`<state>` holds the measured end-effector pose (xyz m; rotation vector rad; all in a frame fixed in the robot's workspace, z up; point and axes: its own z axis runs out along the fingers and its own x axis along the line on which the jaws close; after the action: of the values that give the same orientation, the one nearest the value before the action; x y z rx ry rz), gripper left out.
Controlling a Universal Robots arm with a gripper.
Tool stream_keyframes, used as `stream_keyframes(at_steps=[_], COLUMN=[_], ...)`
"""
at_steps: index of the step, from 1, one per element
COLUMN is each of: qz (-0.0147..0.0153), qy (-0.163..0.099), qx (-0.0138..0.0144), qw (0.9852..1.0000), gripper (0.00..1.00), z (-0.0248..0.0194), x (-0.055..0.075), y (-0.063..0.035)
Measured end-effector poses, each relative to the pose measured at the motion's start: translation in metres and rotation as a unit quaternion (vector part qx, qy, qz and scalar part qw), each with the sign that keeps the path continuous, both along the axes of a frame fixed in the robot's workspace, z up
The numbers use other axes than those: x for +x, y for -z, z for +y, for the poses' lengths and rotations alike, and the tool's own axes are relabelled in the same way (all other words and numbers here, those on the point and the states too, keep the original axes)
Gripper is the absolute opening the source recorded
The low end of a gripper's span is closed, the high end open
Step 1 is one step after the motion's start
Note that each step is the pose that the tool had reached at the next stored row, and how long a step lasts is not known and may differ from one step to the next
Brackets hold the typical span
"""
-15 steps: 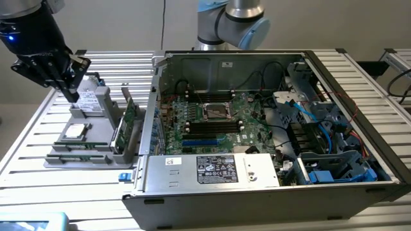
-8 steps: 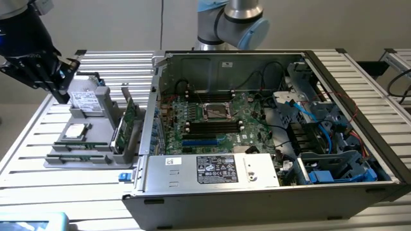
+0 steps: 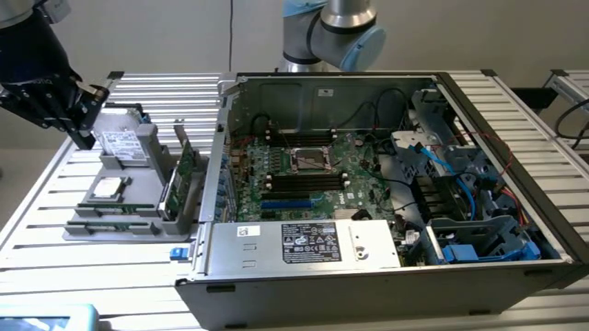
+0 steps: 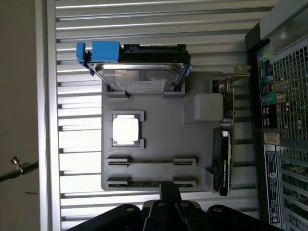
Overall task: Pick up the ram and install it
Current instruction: 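Pick up the ram and move it above insertion slot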
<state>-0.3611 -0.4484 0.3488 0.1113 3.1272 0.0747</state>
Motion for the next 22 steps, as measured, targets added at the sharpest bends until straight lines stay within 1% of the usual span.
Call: stream_keyframes(at_steps=[8, 10, 12, 15, 17, 19, 22], qz=[0.0000, -0.0003, -0.0004, -0.0004, -0.0004, -0.0004, -0.0004], qy=[0.000, -0.016, -0.034, -0.061, -0.079, -0.098, -0.125], qx=[0.0000, -0.0001, 0.0000, 0.0000, 0.0000, 0.0000, 0.0000], qw=[1.0000, 0.9999, 0.9994, 0.9981, 0.9969, 0.9952, 0.9922], gripper=[0.11, 0.11, 0.11, 0.11, 0.11, 0.11, 0.11], z=[0.0001, 0.0001, 0.0002, 0.0002, 0.0001, 0.0001, 0.0001], x=[-0.0001, -0.0001, -0.0001, -0.0001, -0.0001, -0.0001, -0.0001], y=[0.0001, 0.0003, 0.0008, 0.0016, 0.0021, 0.0027, 0.0040])
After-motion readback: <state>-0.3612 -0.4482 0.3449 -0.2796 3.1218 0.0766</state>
